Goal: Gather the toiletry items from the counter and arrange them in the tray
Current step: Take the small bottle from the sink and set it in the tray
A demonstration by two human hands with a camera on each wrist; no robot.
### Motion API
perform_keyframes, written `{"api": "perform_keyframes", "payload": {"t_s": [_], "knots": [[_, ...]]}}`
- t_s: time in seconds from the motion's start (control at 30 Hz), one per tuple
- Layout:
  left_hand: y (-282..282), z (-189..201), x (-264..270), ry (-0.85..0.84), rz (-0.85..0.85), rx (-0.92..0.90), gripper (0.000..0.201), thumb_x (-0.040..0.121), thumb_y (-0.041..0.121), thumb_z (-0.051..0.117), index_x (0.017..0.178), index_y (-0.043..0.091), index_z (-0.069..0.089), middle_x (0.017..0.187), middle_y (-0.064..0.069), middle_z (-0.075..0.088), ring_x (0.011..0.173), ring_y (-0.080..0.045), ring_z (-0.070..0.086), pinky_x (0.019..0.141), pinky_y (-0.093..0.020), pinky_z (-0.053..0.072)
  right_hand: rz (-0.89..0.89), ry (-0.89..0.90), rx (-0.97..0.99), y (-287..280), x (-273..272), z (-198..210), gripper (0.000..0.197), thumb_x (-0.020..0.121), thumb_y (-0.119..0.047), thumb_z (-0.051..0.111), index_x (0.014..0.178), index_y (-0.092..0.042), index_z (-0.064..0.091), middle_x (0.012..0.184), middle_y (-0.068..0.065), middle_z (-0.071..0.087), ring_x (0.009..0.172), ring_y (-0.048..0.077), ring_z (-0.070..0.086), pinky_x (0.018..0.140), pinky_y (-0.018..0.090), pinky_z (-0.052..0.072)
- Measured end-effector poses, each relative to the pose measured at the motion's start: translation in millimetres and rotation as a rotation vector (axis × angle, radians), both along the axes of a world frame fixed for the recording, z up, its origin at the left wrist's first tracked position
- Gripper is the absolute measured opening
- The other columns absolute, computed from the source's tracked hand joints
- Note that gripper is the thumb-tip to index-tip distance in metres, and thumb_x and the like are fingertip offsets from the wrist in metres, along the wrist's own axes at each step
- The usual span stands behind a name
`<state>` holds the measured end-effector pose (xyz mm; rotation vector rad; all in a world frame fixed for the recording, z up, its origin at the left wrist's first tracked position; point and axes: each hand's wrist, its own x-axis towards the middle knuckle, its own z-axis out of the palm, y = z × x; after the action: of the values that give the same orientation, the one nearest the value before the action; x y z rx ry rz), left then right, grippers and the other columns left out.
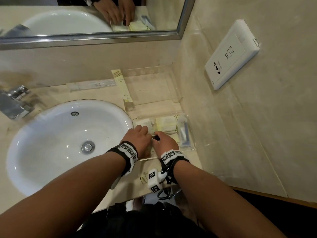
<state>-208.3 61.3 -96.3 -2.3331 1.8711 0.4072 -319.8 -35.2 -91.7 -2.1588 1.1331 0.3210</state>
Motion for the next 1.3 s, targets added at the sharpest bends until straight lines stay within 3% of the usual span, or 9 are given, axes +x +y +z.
{"api": "perform_keyframes", "payload": {"t_s": [0.13, 0.27, 0.47, 0.57, 0.67, 0.83, 0.97, 1.17, 1.3], "knots": [[-4.4, -4.1, -5.2, -0.005, -0.02, -0.077, 0.041, 0.064, 0.036, 0.064, 0.097, 0.012, 0.065, 0.107, -0.008, 0.055, 0.1, -0.031, 0.051, 0.069, -0.039, 0.045, -0.036, -0.02, -0.004, 2.6, -3.6, -0.6, 0.045, 0.093, -0.025, 0.052, 0.138, -0.033, 0.049, 0.111, -0.002, 0.068, 0.097, 0.022, 0.066, 0.08, 0.034, 0.052], [-7.8, -6.2, -4.1, -0.001, 0.002, -0.049, 0.037, 0.07, 0.035, 0.06, 0.1, 0.013, 0.063, 0.106, -0.006, 0.055, 0.099, -0.03, 0.049, 0.075, -0.039, 0.043, -0.011, -0.004, 0.0, 1.8, -5.0, 1.5, 0.046, 0.096, -0.017, 0.047, 0.14, -0.029, 0.046, 0.106, 0.003, 0.07, 0.084, 0.023, 0.063, 0.067, 0.029, 0.042], [-10.9, -4.2, -5.0, 0.008, 0.025, -0.054, 0.04, 0.072, 0.035, 0.054, 0.106, 0.013, 0.054, 0.105, -0.007, 0.053, 0.094, -0.03, 0.05, 0.079, -0.041, 0.045, -0.003, -0.033, 0.028, 2.6, -6.0, 1.9, 0.045, 0.095, -0.014, 0.045, 0.138, -0.026, 0.047, 0.095, 0.003, 0.068, 0.082, 0.026, 0.064, 0.067, 0.03, 0.042], [-12.2, -8.9, -1.2, 0.039, 0.034, -0.048, 0.048, 0.066, 0.03, 0.064, 0.109, 0.012, 0.052, 0.108, -0.008, 0.052, 0.095, -0.03, 0.049, 0.081, -0.04, 0.047, -0.034, -0.027, 0.011, 4.2, -4.3, -0.3, 0.04, 0.094, -0.015, 0.045, 0.133, -0.025, 0.048, 0.082, -0.002, 0.06, 0.075, 0.025, 0.06, 0.065, 0.029, 0.042], [-12.7, -10.6, 3.4, 0.052, 0.015, -0.001, 0.056, 0.066, 0.031, 0.066, 0.116, 0.01, 0.053, 0.117, -0.011, 0.051, 0.103, -0.031, 0.047, 0.09, -0.039, 0.046, -0.063, 0.0, 0.017, 3.5, -1.2, -1.8, 0.04, 0.096, -0.015, 0.047, 0.134, -0.024, 0.048, 0.097, 0.005, 0.069, 0.086, 0.028, 0.066, 0.069, 0.03, 0.046], [-15.7, -8.6, 2.9, 0.026, 0.027, 0.027, 0.055, 0.073, 0.031, 0.066, 0.121, 0.007, 0.053, 0.129, -0.012, 0.045, 0.114, -0.032, 0.044, 0.096, -0.038, 0.044, -0.08, -0.003, 0.032, 1.8, -1.0, -2.8, 0.045, 0.095, -0.013, 0.048, 0.139, -0.026, 0.044, 0.104, 0.008, 0.069, 0.092, 0.029, 0.066, 0.071, 0.03, 0.048], [-14.4, -13.6, 6.0, 0.034, 0.02, 0.011, 0.049, 0.072, 0.025, 0.065, 0.116, 0.006, 0.056, 0.125, -0.015, 0.05, 0.109, -0.034, 0.048, 0.091, -0.04, 0.048, -0.005, -0.029, 0.029, 4.2, -1.4, -4.3, 0.059, 0.091, -0.013, 0.055, 0.145, -0.029, 0.041, 0.116, 0.003, 0.067, 0.102, 0.024, 0.064, 0.083, 0.033, 0.053], [-14.9, -12.4, 9.3, 0.034, 0.015, -0.054, 0.042, 0.069, 0.026, 0.07, 0.107, 0.01, 0.061, 0.118, -0.013, 0.056, 0.105, -0.033, 0.051, 0.078, -0.041, 0.05, -0.021, -0.061, 0.007, 6.1, -3.6, -8.1, 0.055, 0.088, -0.015, 0.059, 0.139, -0.032, 0.045, 0.112, -0.001, 0.062, 0.096, 0.019, 0.062, 0.082, 0.035, 0.054], [-18.6, -10.4, 11.4, 0.041, 0.058, -0.05, 0.053, 0.072, 0.024, 0.071, 0.12, 0.008, 0.057, 0.144, -0.019, 0.04, 0.132, -0.039, 0.036, 0.103, -0.047, 0.041, -0.023, -0.078, -0.018, 6.4, -7.4, -9.5, 0.055, 0.088, -0.022, 0.061, 0.14, -0.032, 0.045, 0.119, 0.001, 0.059, 0.104, 0.023, 0.061, 0.09, 0.039, 0.053]]}}
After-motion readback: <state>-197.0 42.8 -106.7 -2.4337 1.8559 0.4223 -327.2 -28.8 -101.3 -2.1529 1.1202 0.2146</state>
